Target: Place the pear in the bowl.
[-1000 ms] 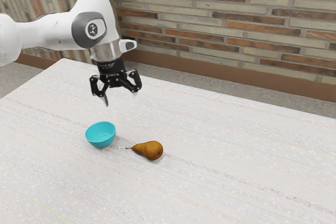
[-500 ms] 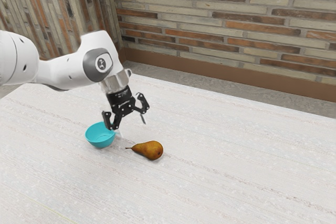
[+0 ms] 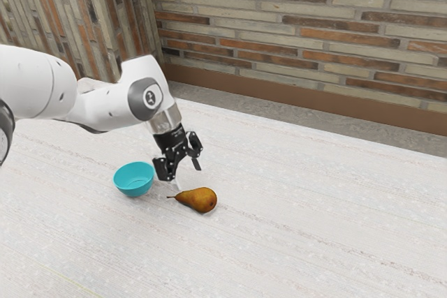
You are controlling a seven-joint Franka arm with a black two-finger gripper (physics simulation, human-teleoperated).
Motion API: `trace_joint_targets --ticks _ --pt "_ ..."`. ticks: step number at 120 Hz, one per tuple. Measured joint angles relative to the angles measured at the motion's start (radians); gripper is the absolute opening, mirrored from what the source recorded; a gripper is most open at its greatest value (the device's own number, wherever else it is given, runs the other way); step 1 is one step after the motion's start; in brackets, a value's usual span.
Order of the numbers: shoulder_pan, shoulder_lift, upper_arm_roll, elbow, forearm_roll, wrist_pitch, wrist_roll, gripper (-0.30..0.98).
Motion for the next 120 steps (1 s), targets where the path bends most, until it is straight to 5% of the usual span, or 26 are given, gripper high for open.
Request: trace_joint_targets --ticks 23,120 --pt "-0.001 0.047 -0.023 0.041 0.048 0.017 -0.068 0.69" --pt "-0.001 0.145 -0.067 0.071 0.057 0.059 -0.201 0.69"
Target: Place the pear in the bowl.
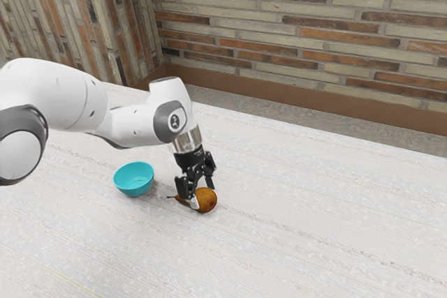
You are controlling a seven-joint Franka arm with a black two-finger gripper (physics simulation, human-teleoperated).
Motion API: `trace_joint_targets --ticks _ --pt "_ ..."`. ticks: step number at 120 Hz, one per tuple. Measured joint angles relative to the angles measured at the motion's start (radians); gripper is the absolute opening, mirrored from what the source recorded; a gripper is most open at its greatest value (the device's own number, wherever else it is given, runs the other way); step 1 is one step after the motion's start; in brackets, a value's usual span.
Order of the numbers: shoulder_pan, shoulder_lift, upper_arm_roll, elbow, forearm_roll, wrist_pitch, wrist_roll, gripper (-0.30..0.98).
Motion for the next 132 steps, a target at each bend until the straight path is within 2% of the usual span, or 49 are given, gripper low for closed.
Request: trace_joint_targets --ticks 70,81,101,132 --pt "-0.006 0.021 -0.003 -0.001 -0.002 0.025 -0.028 0.67" --pt "-0.009 0.02 -0.003 0.0 0.0 0.026 -0.03 0.6" --pt "-0.009 0.017 -0.003 0.001 0.005 0.027 -0.028 0.4" --pt "-0.011 0.015 -0.003 0.001 0.004 0.024 -0.027 0.24"
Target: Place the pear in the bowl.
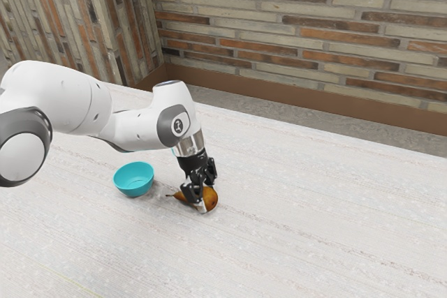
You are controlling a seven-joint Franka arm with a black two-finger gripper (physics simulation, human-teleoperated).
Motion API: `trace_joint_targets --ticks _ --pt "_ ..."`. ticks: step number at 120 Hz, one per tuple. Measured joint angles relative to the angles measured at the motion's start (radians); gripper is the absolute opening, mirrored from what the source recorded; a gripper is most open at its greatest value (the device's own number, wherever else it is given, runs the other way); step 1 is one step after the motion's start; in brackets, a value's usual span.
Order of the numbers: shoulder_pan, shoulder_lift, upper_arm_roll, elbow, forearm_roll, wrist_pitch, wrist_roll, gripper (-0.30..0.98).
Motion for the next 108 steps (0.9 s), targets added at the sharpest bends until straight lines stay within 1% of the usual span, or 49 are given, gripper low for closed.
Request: trace_joint_targets --ticks 14,27,59,73,89,108 --pt "-0.002 -0.001 0.0 0.0 0.0 -0.001 0.0 0.27" --pt "-0.002 -0.003 0.0 0.0 -0.002 -0.002 0.0 0.27" --pt "-0.006 -0.017 0.002 -0.002 0.002 -0.001 0.001 0.34" --pt "-0.011 -0.055 0.008 -0.01 0.006 -0.001 0.001 0.33" --pt "-0.005 -0.153 0.045 -0.046 0.019 -0.004 0.001 0.31" --pt "0.075 -0.226 0.066 -0.092 0.027 -0.019 0.0 0.3"
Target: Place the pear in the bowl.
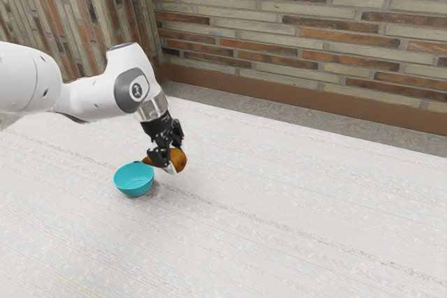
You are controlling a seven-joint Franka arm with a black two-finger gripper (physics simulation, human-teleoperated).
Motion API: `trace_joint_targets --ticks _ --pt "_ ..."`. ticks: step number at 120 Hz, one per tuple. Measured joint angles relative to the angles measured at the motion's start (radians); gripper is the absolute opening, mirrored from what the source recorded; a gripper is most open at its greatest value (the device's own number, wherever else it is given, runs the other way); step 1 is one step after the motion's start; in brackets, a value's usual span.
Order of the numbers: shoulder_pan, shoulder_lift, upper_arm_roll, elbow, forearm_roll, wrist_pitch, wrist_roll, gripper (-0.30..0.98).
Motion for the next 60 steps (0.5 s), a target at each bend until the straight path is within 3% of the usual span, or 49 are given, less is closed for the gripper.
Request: trace_joint_targets --ticks 27,60 --pt "0.145 -0.083 0.0 -0.098 0.007 -0.03 0.006 0.29" --pt "0.232 -0.025 -0.011 -0.051 0.0 -0.047 0.032 0.29"
